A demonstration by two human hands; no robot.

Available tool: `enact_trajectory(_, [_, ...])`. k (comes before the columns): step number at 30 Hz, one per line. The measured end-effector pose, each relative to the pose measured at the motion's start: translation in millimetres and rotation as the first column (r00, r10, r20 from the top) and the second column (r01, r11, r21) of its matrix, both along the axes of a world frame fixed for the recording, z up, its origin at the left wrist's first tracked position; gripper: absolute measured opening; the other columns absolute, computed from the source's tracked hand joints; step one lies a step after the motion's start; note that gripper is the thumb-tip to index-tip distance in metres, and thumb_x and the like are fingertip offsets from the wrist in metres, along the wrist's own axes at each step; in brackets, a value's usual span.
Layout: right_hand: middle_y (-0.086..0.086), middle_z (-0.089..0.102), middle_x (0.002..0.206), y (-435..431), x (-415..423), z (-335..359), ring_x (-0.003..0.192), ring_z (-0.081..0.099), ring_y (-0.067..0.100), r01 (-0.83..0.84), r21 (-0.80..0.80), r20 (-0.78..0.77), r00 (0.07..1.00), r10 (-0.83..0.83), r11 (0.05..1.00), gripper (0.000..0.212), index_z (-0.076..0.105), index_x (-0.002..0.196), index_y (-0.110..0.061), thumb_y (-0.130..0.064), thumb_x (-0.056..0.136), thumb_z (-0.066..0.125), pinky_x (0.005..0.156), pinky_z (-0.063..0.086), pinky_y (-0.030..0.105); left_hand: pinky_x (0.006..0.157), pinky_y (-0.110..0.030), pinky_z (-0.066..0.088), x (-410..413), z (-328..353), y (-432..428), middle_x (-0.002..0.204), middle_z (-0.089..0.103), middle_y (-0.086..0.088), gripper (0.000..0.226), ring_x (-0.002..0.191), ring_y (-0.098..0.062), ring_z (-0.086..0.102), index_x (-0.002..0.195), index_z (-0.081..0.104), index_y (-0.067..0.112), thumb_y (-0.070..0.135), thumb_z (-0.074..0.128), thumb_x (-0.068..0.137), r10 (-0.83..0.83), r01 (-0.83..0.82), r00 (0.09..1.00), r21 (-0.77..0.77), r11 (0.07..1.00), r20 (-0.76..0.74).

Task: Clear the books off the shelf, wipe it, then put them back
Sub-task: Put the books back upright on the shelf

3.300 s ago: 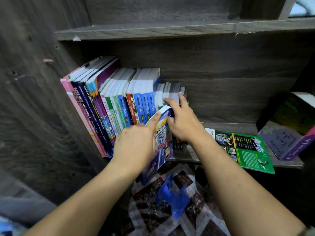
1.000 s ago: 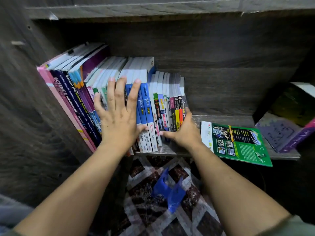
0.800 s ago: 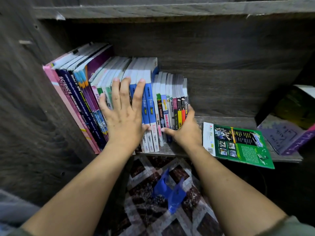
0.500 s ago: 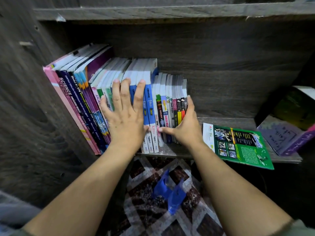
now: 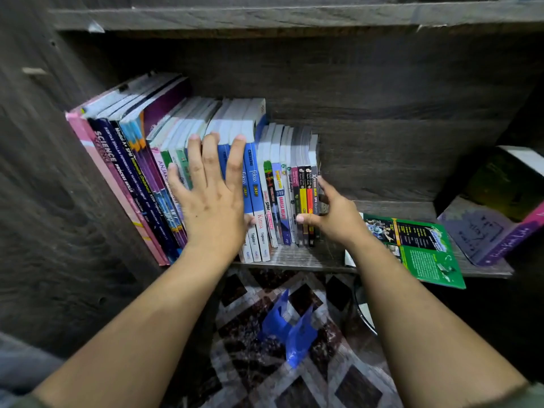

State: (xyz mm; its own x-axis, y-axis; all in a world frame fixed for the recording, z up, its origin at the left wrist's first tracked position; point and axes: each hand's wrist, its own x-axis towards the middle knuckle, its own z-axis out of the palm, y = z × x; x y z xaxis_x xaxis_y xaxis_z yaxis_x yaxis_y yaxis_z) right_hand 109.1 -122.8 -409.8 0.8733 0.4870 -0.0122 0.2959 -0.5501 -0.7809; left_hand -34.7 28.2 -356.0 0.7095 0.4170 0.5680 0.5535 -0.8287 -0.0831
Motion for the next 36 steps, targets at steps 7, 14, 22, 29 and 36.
enact_trajectory(7, [0.016,0.061,0.124,23,-15,-9,0.114,0.057,0.035,0.133,-0.116,0.162,0.980,-0.113,0.984,0.092,0.009,0.151,-0.024,-0.045,0.084,0.068,0.098,0.048,0.047,0.113,-0.059,0.015,2,2,-7,0.151,-0.010,-0.013,0.141,0.145,-0.033,-0.006,0.144,-0.022,0.024,0.057,0.084,0.057,0.025,-0.026,0.999,-0.022,0.999,-0.037])
enact_trajectory(14, [0.018,0.057,0.128,32,-21,-18,0.112,0.057,0.038,0.196,-0.096,0.244,0.955,-0.167,0.976,0.086,0.007,0.151,-0.016,-0.039,0.089,0.061,0.094,0.047,0.044,0.112,-0.059,0.015,1,2,-7,0.151,-0.008,-0.013,0.139,0.146,-0.035,-0.004,0.145,-0.020,0.024,0.056,0.084,0.058,0.012,-0.012,0.999,-0.020,1.000,-0.037])
enact_trajectory(22, [0.013,0.053,0.139,1,-2,-14,0.123,0.054,0.029,-0.046,-0.209,0.115,0.991,0.072,0.977,0.105,-0.006,0.153,-0.031,-0.040,0.083,0.072,0.108,0.041,0.044,0.114,-0.058,0.006,12,-4,-10,0.154,0.002,-0.017,0.140,0.145,-0.039,-0.003,0.150,-0.010,0.019,0.023,0.090,0.054,0.015,-0.015,1.000,0.035,0.999,0.003])
enact_trajectory(29, [0.007,0.041,0.147,-51,-6,-33,0.130,0.045,0.030,-0.045,-0.662,0.239,0.933,0.268,0.748,0.095,0.019,0.150,-0.030,-0.053,0.076,0.072,0.106,0.040,0.043,0.115,-0.055,0.003,17,4,-18,0.151,0.012,-0.012,0.121,0.145,-0.035,0.004,0.145,-0.001,0.019,0.028,0.087,0.062,-0.048,0.048,0.999,0.023,0.999,0.002])
enact_trajectory(36, [0.014,0.005,0.161,-116,6,-54,0.142,0.017,0.047,0.186,-0.887,0.179,0.982,-0.056,0.422,0.084,-0.009,0.152,-0.039,-0.021,0.096,0.051,0.111,0.023,0.059,0.116,-0.053,0.001,20,5,-21,0.146,0.008,-0.010,0.122,0.143,-0.034,0.005,0.142,0.001,0.019,0.028,0.089,0.059,-0.027,0.027,1.000,-0.008,1.000,0.005])
